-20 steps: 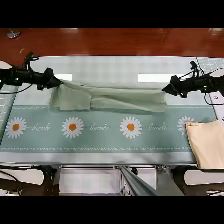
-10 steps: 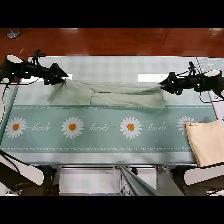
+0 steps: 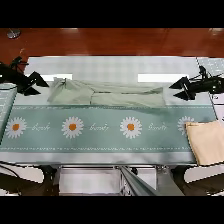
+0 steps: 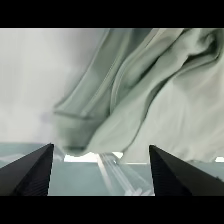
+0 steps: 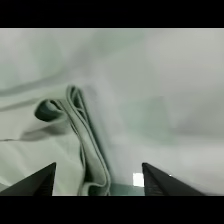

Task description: Fold the shirts.

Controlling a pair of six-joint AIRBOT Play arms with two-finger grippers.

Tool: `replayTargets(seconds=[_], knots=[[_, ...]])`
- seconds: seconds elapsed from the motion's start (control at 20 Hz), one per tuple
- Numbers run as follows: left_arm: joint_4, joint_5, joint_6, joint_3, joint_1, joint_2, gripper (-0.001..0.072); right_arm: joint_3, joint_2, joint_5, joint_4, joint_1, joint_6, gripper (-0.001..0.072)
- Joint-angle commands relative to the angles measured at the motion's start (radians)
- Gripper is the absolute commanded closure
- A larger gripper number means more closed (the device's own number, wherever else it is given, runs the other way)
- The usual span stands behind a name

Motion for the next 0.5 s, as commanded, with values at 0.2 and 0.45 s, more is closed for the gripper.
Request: replayTargets(seconds=[0.2, 0.45], knots=[[-0.385, 0.414, 0.232, -0.655, -0.148, 0.549, 0.0005, -0.059, -0.031, 0.037, 0.024, 0.130, -0.005, 0.0095], [-0.395, 0.408, 0.231, -0.695, -0.381, 0.542, 0.0129, 0.030, -0.065, 0.045, 0.081, 0.204, -0.010, 0.0674]])
